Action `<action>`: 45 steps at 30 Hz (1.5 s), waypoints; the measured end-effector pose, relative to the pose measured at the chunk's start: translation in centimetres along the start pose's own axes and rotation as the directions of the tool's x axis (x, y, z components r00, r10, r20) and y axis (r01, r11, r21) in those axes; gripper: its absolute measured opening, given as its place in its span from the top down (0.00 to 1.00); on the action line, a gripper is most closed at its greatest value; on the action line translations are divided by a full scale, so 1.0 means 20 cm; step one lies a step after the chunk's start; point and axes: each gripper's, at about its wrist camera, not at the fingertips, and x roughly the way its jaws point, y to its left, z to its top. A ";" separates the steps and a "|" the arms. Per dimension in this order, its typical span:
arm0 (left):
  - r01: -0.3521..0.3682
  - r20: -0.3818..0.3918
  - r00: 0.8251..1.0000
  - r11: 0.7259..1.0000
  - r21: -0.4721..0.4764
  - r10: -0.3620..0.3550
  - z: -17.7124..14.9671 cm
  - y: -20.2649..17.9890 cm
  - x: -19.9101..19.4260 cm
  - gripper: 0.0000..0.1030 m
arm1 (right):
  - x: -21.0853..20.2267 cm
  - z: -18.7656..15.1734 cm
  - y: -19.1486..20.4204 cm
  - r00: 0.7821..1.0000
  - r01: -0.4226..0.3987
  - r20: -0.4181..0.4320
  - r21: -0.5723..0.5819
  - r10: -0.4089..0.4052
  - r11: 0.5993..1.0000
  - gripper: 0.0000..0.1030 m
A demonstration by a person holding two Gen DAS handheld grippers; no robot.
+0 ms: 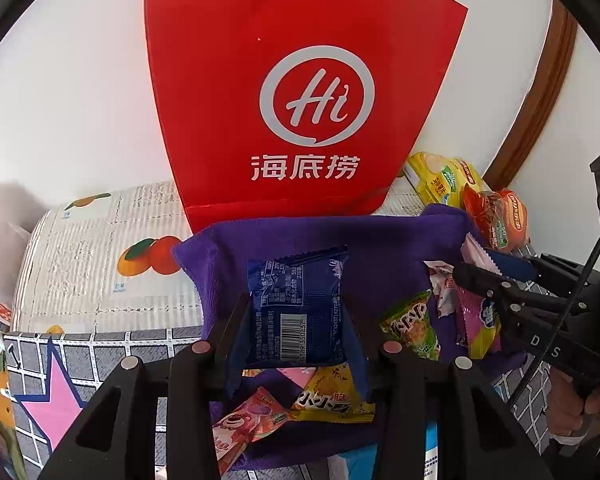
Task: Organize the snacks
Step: 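Open the right gripper onto the towel while the left lowers the blue packet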
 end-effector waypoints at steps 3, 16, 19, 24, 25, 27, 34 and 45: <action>0.000 -0.005 1.000 1.000 -0.005 0.000 0.00 0.01 0.01 0.61 | 0.01 -0.01 0.01 1.000 -0.005 -0.008 -0.002 0.005 1.000 0.60; 0.001 -0.027 1.000 1.000 -0.008 -0.001 0.00 0.01 0.06 0.61 | 0.07 -0.02 0.03 0.999 -0.005 -0.051 -0.021 0.004 1.000 0.60; -0.002 -0.024 1.000 1.000 -0.003 0.002 0.00 0.00 0.06 0.61 | 0.08 -0.02 0.04 0.998 -0.003 -0.063 -0.025 0.002 1.000 0.60; 0.002 -0.027 1.000 1.000 -0.002 -0.002 0.00 0.00 0.07 0.61 | 0.09 -0.01 0.04 0.998 -0.002 -0.068 -0.030 0.000 1.000 0.60; 0.003 -0.028 1.000 1.000 -0.002 -0.003 0.00 0.00 0.07 0.61 | 0.09 -0.01 0.04 0.998 0.000 -0.068 -0.031 -0.002 1.000 0.60; 0.004 -0.029 1.000 1.000 -0.002 -0.004 -0.01 0.00 0.07 0.61 | 0.09 -0.01 0.04 0.998 0.004 -0.070 -0.034 -0.006 0.999 0.59; 0.004 -0.029 1.000 1.000 0.003 -0.004 -0.01 -0.01 0.07 0.61 | 0.11 -0.01 0.06 0.997 0.004 -0.082 -0.039 -0.008 0.999 0.58; 0.006 -0.033 0.999 1.000 0.008 -0.005 -0.01 -0.02 0.08 0.61 | 0.11 -0.02 0.07 0.996 0.007 -0.093 -0.052 -0.011 0.999 0.51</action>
